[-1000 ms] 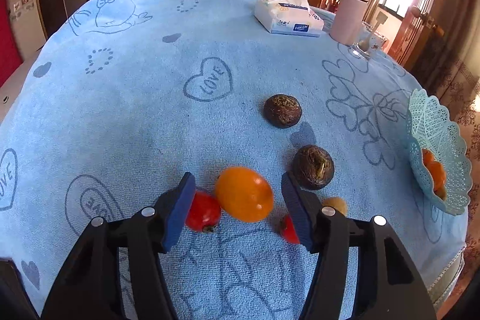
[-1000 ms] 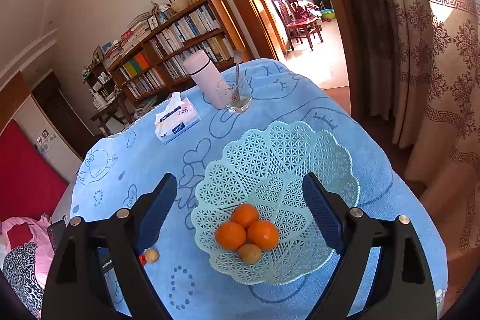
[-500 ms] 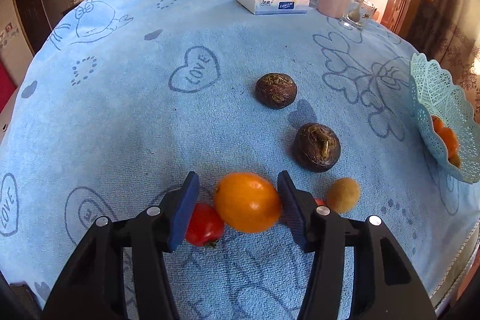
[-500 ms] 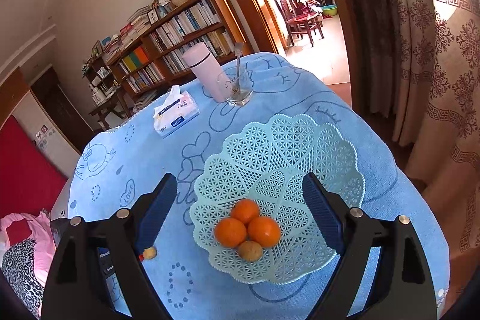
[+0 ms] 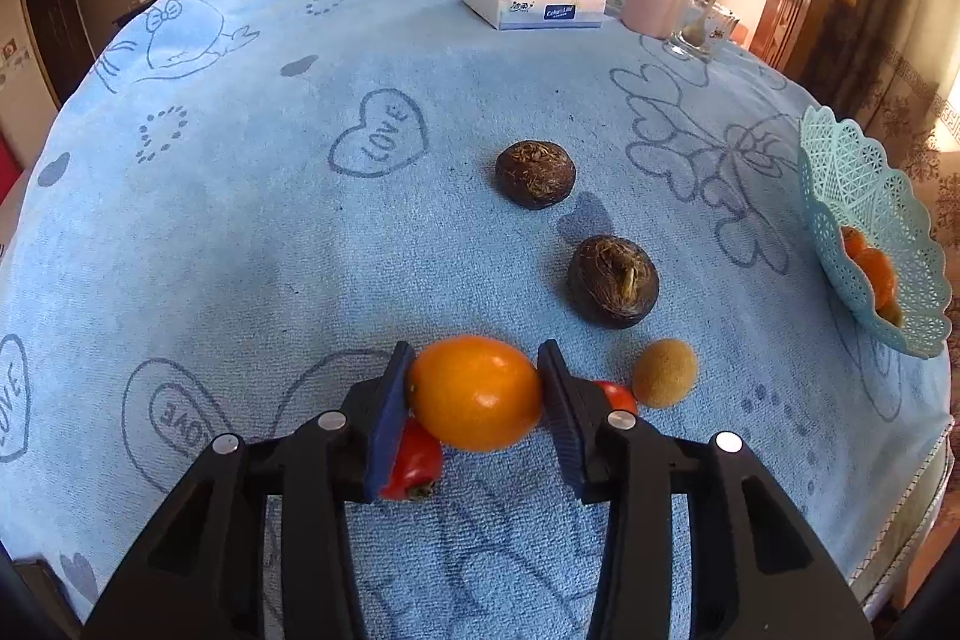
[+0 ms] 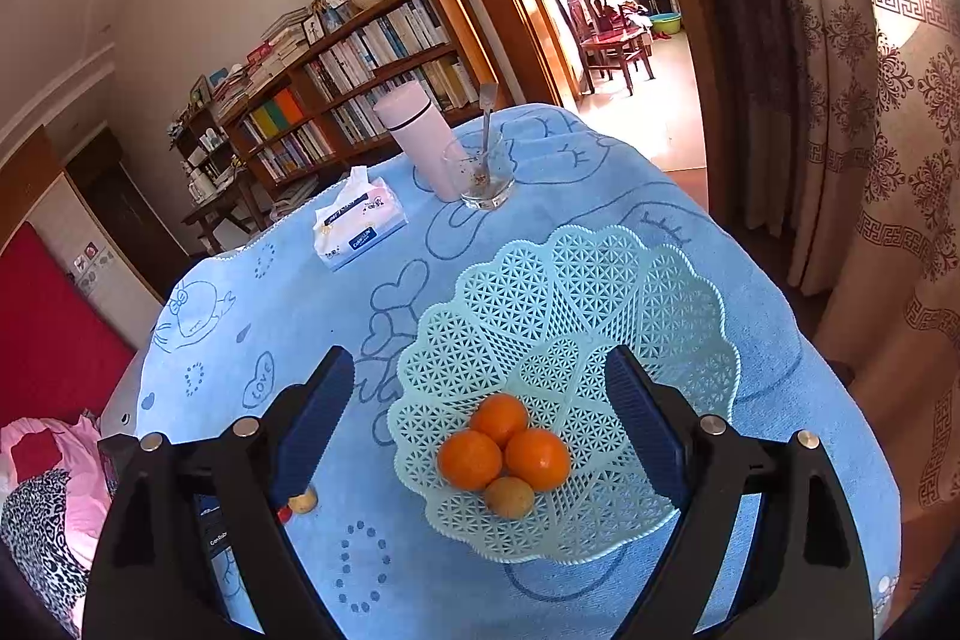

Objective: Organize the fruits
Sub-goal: 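Move the left gripper back to the fruit and grasp a yellow-orange fruit, then grasp a red tomato with the right gripper while the left gripper holds its fruit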

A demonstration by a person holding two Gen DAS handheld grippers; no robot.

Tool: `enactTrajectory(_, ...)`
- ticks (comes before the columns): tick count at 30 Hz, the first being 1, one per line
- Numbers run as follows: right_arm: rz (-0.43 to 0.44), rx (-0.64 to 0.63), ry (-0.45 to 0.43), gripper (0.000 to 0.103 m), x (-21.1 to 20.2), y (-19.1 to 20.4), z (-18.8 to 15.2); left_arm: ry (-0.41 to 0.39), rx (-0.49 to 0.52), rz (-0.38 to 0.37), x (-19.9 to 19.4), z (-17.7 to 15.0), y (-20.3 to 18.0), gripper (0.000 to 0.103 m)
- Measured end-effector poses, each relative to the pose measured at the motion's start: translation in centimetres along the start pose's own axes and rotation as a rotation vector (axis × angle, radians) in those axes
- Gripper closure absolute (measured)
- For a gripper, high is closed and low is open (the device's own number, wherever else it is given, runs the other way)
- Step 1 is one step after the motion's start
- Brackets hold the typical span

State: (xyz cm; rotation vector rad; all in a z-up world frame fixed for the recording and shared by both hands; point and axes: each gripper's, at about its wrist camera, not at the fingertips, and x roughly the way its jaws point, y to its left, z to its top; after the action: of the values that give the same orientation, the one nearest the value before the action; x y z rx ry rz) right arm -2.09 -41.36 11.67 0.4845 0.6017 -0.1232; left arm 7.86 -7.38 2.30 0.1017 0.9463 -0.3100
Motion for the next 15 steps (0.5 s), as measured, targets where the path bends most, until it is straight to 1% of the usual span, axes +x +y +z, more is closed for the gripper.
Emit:
enactTrajectory(4, 0.011, -0.013, 0.007, 0.016, 0.2, 0.5, -0.4, -0.027, -0.033, -0.018, -1.1, 0.0, 0.6, 0.06)
enactTrajectory(9, 0.043, -0.071, 0.031, 0.016, 0.7, 2.7, -1.5, -0.079, -0.067, -0.039, -3.3, 0.3, 1.2, 0.06)
enactTrajectory(12, 0.073, -0.132, 0.056, 0.016, 1.3, 4.6, -2.7, -0.112, -0.089, -0.048, -4.6, 0.4, 1.7, 0.06)
enactTrajectory(15, 0.119, -0.184, 0.108, 0.016, 2.3, 6.6, -4.1, -0.145, -0.107, -0.056, -6.0, 0.3, 2.0, 0.06)
